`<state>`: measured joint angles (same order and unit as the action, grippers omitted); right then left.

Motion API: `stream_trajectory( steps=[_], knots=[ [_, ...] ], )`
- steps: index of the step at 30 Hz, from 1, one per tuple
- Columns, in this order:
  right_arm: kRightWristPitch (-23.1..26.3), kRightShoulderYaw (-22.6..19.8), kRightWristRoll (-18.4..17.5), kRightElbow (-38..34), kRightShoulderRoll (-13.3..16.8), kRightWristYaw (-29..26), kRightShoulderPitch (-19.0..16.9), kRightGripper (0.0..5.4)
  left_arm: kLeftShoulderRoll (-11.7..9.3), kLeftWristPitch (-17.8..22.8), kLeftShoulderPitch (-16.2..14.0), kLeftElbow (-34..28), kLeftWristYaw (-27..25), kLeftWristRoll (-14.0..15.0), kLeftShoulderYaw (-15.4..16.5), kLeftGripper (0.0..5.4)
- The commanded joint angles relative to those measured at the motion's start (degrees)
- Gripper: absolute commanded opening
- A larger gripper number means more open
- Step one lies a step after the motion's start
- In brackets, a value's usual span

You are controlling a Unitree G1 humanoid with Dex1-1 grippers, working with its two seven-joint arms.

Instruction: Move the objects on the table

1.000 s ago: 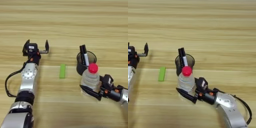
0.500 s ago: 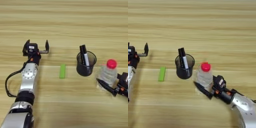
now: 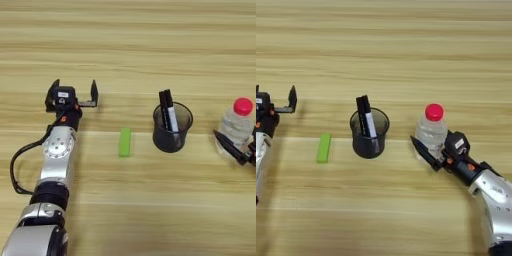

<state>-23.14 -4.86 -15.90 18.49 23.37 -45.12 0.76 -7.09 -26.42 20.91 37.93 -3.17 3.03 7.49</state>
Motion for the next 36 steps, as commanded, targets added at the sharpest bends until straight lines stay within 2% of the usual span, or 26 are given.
stream_trajectory(
  steps=[1,5,11,13,14,20,22,25,28,36],
  knots=[
    [-0.1,0.6,1.6,5.2,-1.9,1.7,3.4,3.14,-0.1,0.7,0.2,0.2,-0.1,-0.3,-0.2,5.40],
    [0.9,-0.2,1.2,9.9,-3.0,4.0,6.6,3.13,-0.1,0.6,0.1,0.2,-0.1,-0.3,-0.2,5.40],
    [0.5,0.6,1.8,12.1,-4.0,4.2,7.4,3.13,0.0,0.6,0.1,0.1,-0.1,-0.3,-0.2,5.40],
    [1.1,0.9,1.7,12.5,-3.9,3.8,7.4,3.79,0.0,0.6,0.1,0.1,-0.1,-0.3,-0.2,5.40],
    [1.3,1.2,1.6,12.0,-3.9,3.5,7.1,3.87,0.0,0.6,0.1,0.2,-0.1,-0.3,-0.3,5.40],
    [2.0,1.3,1.5,10.3,-3.7,3.0,6.1,5.17,0.1,0.6,0.3,0.3,0.0,-0.4,-0.3,5.40],
    [2.1,1.3,1.5,9.7,-3.6,3.0,5.9,5.38,0.1,0.6,0.3,0.3,0.0,-0.4,-0.3,5.40],
    [2.3,1.0,1.3,8.7,-3.4,3.1,5.2,5.38,0.1,0.6,0.2,0.3,0.0,-0.4,-0.3,5.40],
    [2.7,0.6,0.9,5.8,-2.8,3.0,2.8,5.38,0.1,0.6,0.2,0.2,0.0,-0.4,-0.3,5.40],
    [4.0,-1.3,-0.1,-3.4,1.1,0.5,-7.4,5.38,0.1,0.6,0.3,0.2,-0.1,-0.4,-0.3,5.40]
  ],
)
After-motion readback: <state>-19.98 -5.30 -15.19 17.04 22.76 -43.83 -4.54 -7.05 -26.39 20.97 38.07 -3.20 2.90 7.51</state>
